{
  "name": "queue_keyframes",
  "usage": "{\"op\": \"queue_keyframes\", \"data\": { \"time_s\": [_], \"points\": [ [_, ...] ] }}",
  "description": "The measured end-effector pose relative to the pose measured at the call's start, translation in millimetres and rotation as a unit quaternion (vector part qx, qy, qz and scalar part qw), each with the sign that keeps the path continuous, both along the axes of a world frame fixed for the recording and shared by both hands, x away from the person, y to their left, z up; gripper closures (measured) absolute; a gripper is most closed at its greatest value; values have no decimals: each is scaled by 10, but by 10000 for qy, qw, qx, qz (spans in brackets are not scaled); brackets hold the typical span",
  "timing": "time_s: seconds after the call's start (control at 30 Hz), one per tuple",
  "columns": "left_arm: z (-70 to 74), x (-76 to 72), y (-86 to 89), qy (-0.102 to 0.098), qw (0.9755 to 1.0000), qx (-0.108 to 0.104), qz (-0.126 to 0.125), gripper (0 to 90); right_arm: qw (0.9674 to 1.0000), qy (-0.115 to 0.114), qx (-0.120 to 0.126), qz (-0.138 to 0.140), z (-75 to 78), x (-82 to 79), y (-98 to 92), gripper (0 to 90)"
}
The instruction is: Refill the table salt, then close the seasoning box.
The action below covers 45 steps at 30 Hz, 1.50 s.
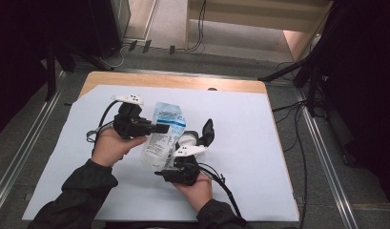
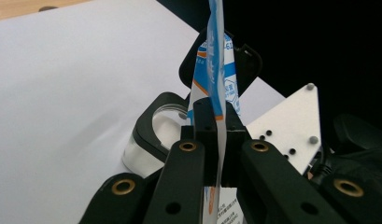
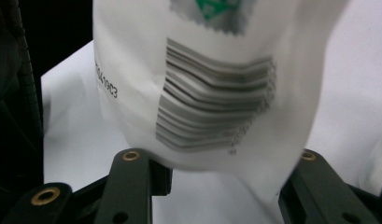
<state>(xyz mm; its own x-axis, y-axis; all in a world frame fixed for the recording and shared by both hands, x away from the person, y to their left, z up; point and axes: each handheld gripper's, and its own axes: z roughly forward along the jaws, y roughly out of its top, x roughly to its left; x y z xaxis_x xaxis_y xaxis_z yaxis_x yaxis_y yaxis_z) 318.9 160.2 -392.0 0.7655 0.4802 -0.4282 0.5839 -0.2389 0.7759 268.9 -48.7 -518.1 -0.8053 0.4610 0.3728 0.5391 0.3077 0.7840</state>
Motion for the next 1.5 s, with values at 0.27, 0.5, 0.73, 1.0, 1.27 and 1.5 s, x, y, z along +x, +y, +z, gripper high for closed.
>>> {"op": "queue_keyframes", "data": {
  "time_s": [0.27, 0.5, 0.73, 1.0, 1.27, 1.5],
  "points": [
    [95, -71, 107, -201, 9997, -137, 28, 900, 9998, -127, -105, 126, 89, 18, -10, 538],
    [162, -114, 237, -426, 9988, -108, 213, 900, 9988, -237, -340, 264, 155, -18, -52, 511],
    [142, -90, 391, -439, 9978, -126, 472, 900, 9990, -217, -267, 280, 239, -18, -180, 506],
    [100, -41, 484, -475, 9960, 76, 759, 900, 9991, -229, -275, 240, 320, -3, -353, 506],
    [23, 62, 621, -420, 9940, 144, 1003, 900, 9991, -269, -285, 187, 373, -8, -499, 505],
    [-68, 216, 709, -299, 9916, 361, 1207, 900, 9991, -306, -291, 95, 439, -2, -651, 504]
  ]
}}
